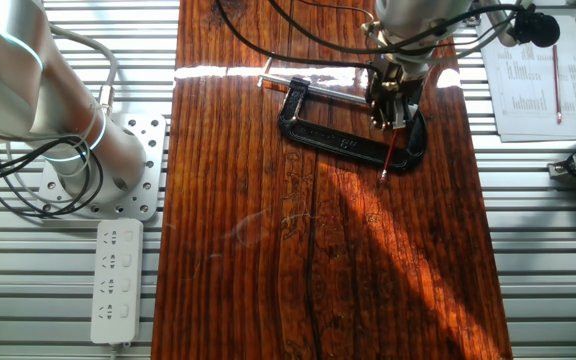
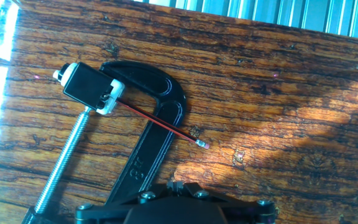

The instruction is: Sharpen the pencil with a pencil sharpener

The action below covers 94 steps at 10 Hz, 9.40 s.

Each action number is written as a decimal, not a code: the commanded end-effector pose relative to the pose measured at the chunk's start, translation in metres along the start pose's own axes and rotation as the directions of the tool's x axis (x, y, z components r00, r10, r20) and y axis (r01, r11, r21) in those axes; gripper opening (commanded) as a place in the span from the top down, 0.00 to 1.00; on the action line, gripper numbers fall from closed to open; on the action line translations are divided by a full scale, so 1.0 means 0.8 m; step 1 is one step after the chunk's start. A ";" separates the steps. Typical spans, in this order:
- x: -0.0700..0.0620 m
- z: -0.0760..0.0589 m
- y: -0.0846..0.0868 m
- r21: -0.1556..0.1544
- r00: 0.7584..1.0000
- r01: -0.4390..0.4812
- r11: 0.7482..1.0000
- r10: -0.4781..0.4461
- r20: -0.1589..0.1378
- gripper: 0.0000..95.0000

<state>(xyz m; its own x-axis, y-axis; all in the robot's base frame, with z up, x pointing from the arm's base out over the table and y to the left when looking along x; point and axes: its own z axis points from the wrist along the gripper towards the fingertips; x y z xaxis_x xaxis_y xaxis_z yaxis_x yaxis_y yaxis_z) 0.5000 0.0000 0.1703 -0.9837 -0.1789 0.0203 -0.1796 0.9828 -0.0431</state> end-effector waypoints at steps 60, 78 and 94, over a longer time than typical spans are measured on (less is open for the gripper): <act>-0.001 -0.001 0.000 -0.004 1.000 0.028 1.000 -0.028 -0.010 1.00; -0.003 -0.002 0.000 -0.001 1.000 0.029 1.000 -0.029 -0.008 1.00; -0.160 0.008 0.060 -0.048 0.930 0.367 0.929 -0.366 0.033 1.00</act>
<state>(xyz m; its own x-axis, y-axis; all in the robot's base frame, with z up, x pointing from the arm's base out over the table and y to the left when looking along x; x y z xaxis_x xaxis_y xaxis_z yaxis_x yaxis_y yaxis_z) 0.6116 0.0644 0.1610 -0.8850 -0.4656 -0.0011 -0.4655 0.8848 0.0235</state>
